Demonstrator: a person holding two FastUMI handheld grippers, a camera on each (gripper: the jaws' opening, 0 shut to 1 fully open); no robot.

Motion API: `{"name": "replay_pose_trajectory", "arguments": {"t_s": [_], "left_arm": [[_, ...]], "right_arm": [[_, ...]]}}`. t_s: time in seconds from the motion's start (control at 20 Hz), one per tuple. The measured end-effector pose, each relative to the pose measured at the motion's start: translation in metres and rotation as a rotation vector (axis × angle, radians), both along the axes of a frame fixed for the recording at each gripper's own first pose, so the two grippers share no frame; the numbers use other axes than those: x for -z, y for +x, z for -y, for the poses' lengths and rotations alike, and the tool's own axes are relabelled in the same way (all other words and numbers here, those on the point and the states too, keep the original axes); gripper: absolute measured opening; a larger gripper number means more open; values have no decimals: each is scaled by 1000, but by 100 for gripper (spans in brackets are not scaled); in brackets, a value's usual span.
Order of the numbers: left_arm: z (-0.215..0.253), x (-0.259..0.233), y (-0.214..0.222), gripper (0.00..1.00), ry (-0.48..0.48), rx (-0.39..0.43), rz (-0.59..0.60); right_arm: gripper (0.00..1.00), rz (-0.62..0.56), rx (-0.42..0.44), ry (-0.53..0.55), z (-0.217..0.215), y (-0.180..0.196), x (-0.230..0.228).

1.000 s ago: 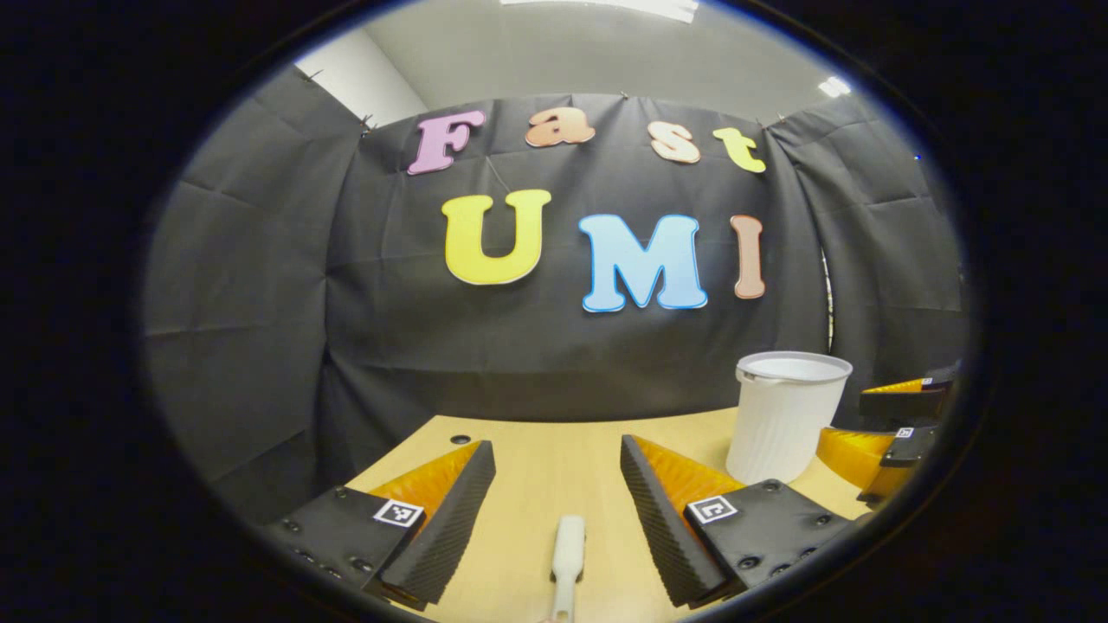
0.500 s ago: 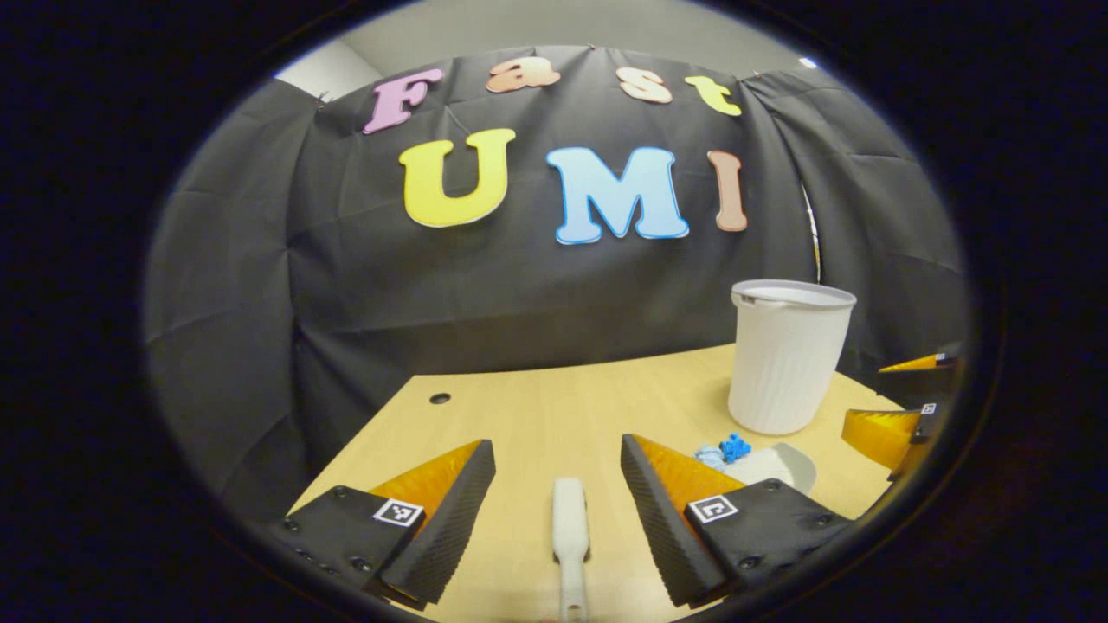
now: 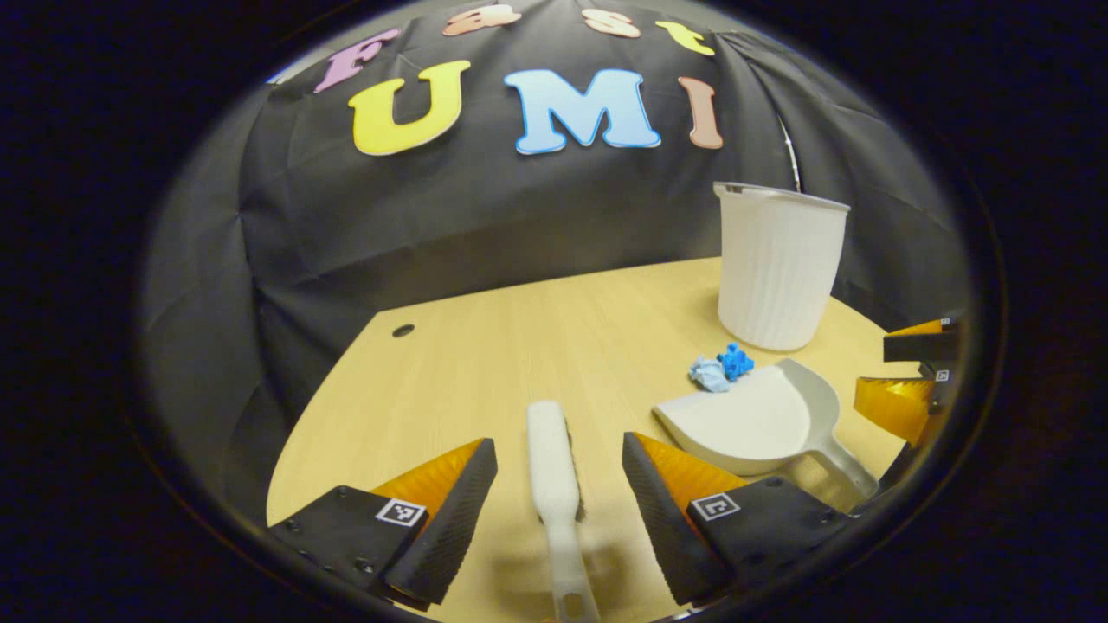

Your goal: Pick up the small broom and dustpan from the desktop, sweep the trash into the dustpan with the broom, and then empty the trash into the garbage bin.

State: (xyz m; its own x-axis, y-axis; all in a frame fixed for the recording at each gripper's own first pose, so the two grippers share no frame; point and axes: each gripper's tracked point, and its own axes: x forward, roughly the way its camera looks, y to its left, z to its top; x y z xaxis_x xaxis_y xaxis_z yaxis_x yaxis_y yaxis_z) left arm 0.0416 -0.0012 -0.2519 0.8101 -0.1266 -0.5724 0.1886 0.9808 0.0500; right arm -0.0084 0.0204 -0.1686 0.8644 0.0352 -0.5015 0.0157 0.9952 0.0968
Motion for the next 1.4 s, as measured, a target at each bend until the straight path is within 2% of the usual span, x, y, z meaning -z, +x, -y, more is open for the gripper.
{"name": "replay_pose_trajectory", "arguments": {"t_s": [0.05,0.1,0.3,0.4,0.45,0.5,0.55,0.6,0.65,0.7,0.8,0.9,1.0,1.1,1.15,1.25,1.3,1.35,1.4], "left_arm": [[-2,10,1,92,0,-5,-33],[-5,20,1,99,4,-11,-68],[-9,47,2,92,5,-25,-163],[-9,55,7,99,8,-21,-192],[-9,60,10,96,12,-17,-201],[-7,65,12,99,16,-11,-211],[-6,69,15,96,18,-4,-223],[-7,72,16,99,22,1,-235],[-7,77,18,99,25,7,-251],[-6,80,19,92,28,10,-263],[-8,84,24,92,43,12,-272],[-10,86,28,87,64,16,-276],[-9,88,32,75,87,40,-281],[-9,88,38,75,110,58,-276],[-8,89,40,67,127,73,-280],[-7,89,45,58,156,94,-280],[-3,90,49,58,165,108,-274],[1,91,52,58,174,122,-266],[8,88,51,57,177,137,-264]], "right_arm": [[96,-37,-9,8,-2,-3,8],[96,-69,-14,12,-3,-7,15],[96,-197,-52,18,-12,-15,45],[96,-257,-73,19,-17,-16,58],[96,-282,-86,21,-20,-14,64],[96,-308,-98,24,-23,-12,71],[96,-331,-108,31,-26,-10,77],[96,-356,-115,39,-29,-10,84],[96,-380,-118,49,-31,-8,87],[96,-392,-121,64,-34,-5,88],[96,-412,-124,75,-37,1,93],[96,-435,-129,79,-37,2,97],[88,-446,-132,96,-37,3,99],[86,-451,-124,104,-32,4,99],[77,-450,-120,108,-29,5,98],[67,-439,-118,121,-26,8,97],[66,-432,-122,124,-25,11,100],[61,-419,-108,123,-21,14,100],[50,-406,-106,120,-18,16,102]]}}
